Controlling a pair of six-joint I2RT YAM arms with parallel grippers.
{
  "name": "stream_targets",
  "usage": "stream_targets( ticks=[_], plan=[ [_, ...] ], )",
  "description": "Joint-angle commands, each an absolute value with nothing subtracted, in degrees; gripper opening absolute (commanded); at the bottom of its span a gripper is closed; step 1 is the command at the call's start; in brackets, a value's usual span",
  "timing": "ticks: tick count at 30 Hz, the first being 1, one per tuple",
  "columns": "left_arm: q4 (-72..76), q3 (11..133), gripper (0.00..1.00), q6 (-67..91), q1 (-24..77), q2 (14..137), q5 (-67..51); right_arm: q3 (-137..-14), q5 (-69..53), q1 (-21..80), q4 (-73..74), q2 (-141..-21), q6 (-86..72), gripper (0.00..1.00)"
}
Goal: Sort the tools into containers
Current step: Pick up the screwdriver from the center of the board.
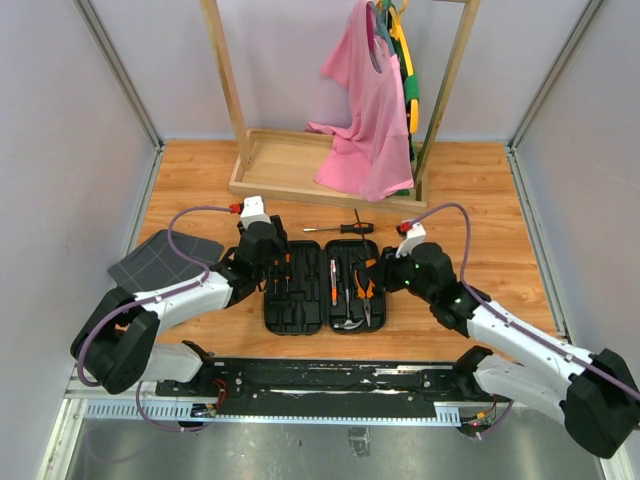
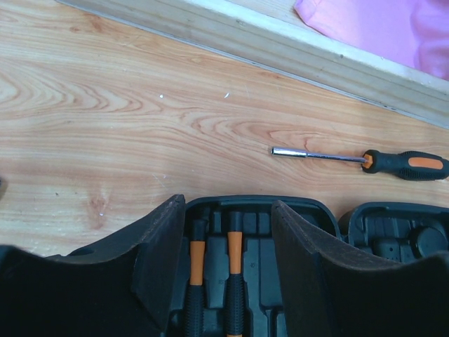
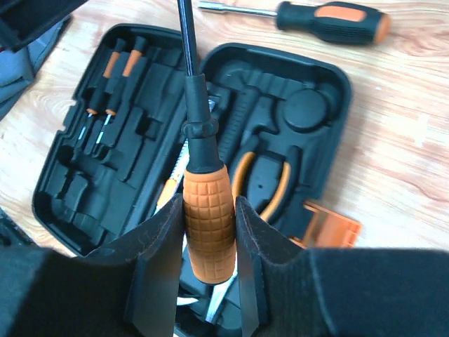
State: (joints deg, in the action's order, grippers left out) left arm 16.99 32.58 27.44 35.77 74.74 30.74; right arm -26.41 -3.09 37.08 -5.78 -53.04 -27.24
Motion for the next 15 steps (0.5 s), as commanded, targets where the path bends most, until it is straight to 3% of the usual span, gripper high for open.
stream_targets(
  ticks=[1, 7, 15],
  plan=[
    [18.01, 33.34, 0.57, 27.87, 35.84, 73.21, 31.35, -27.34, 2.44, 44.17, -18.24, -57.54, -26.96, 0.01],
    [17.93, 32.87, 0.57, 27.69, 35.77, 72.08, 32.16, -30.75, 5.4, 51.9, -23.36, -65.78, -16.44, 0.01],
    [17.28, 33.09, 0.57, 27.51, 35.77, 71.23, 32.93, -30.74, 0.66, 53.53, -29.84, -69.86, -4.88, 0.01]
  ],
)
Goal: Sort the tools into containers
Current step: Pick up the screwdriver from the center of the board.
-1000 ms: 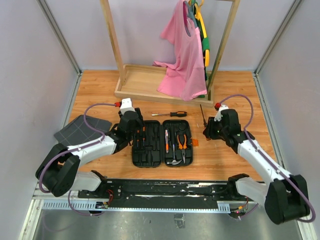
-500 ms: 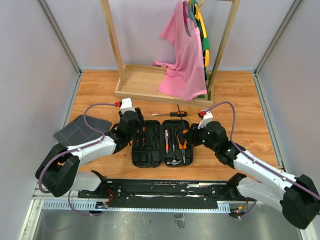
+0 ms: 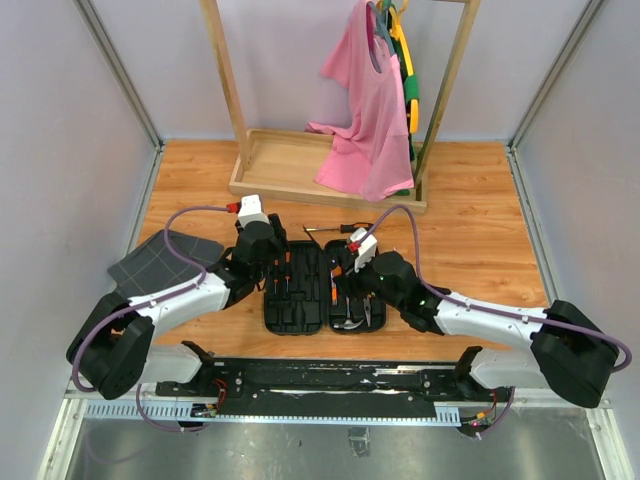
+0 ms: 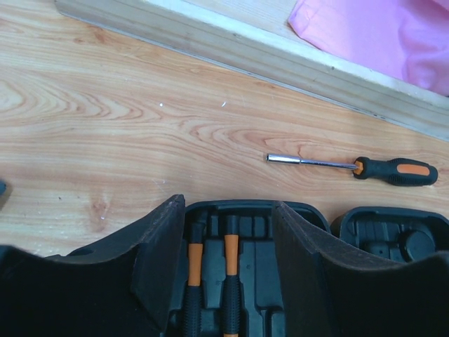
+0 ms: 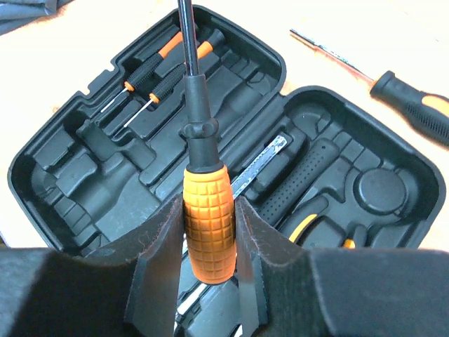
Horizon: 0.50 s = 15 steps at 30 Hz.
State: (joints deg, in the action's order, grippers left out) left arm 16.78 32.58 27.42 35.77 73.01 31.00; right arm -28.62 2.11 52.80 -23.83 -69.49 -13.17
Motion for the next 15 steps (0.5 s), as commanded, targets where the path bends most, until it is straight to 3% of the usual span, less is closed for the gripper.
stream_targets(
  ticks=[1, 15],
  plan=[
    [17.24, 32.98, 0.57, 27.51, 35.77, 71.08, 33.07, -30.84, 0.52, 53.53, -29.55, -70.01, -4.11, 0.01],
    [17.38, 32.83, 0.57, 27.77, 35.68, 71.1, 32.86, -30.51, 6.99, 53.53, -25.02, -67.06, -3.55, 0.01]
  ],
)
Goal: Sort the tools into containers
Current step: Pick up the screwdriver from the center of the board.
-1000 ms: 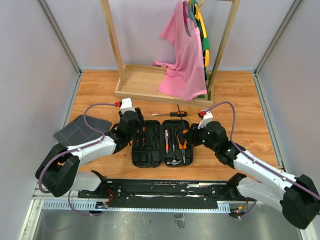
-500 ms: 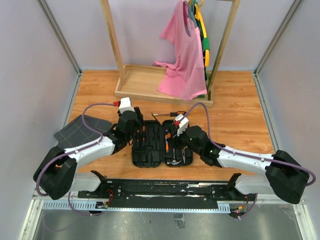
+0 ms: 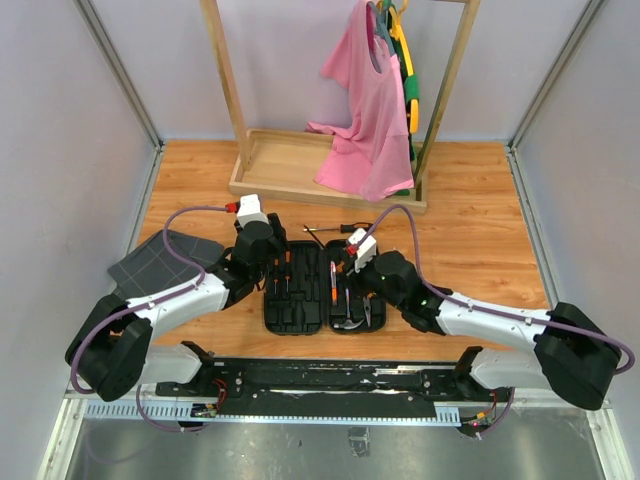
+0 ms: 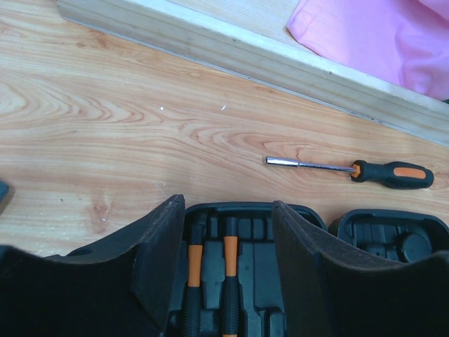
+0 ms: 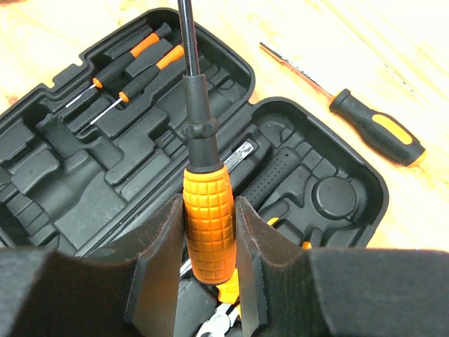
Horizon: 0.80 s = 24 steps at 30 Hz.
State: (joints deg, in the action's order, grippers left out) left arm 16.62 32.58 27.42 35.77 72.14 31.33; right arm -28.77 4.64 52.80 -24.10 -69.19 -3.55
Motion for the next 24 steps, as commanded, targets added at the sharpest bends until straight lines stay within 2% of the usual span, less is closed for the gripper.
stream_targets(
  ticks=[1, 13, 24],
  plan=[
    [17.22, 32.91, 0.57, 27.85, 35.68, 71.1, 32.72, -30.47, 7.93, 53.53, -24.53, -66.86, -3.63, 0.01],
    [17.28, 32.93, 0.57, 27.87, 35.6, 71.27, 32.64, -30.66, 16.93, 53.44, -21.74, -64.78, -3.09, 0.01],
    [17.49, 32.94, 0.57, 27.86, 35.47, 71.65, 32.54, -27.94, 17.48, 53.45, -22.45, -60.37, 6.19, 0.03]
  ],
)
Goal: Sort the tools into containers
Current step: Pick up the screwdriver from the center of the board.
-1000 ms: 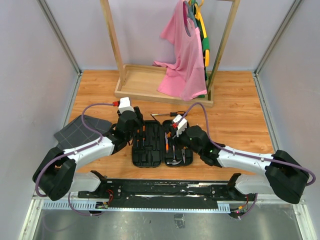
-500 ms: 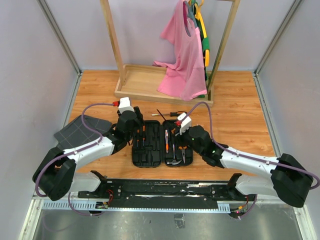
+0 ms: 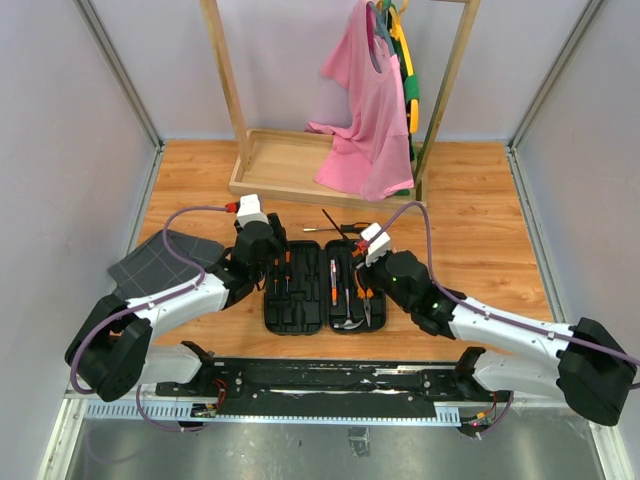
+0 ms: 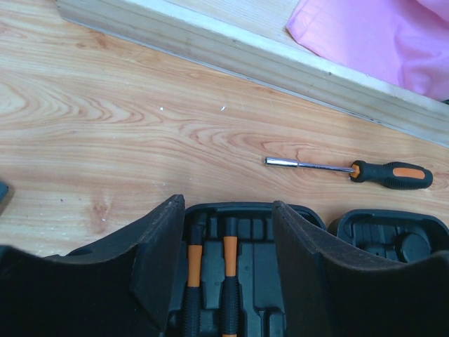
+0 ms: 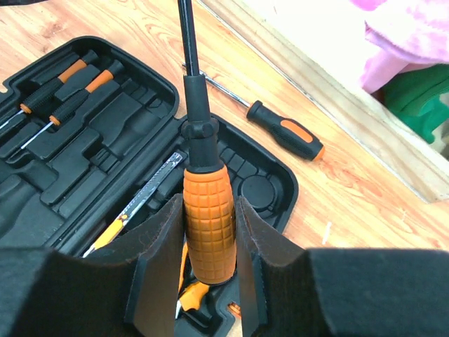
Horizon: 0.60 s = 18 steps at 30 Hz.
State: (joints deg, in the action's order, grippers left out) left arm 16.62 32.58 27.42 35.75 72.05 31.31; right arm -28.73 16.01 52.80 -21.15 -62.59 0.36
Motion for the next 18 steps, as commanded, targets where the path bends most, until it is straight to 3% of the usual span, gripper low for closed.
stream_targets(
  ticks=[1, 18],
  plan=[
    [17.37, 33.0, 0.57, 27.92, 35.43, 71.71, 32.44, -27.57, 17.42, 53.38, -22.56, -59.76, 7.27, 0.03],
    [16.41, 33.0, 0.57, 27.89, 35.12, 70.15, 32.92, -24.46, 11.68, 53.49, -19.22, -50.14, 23.02, 0.02]
  ],
)
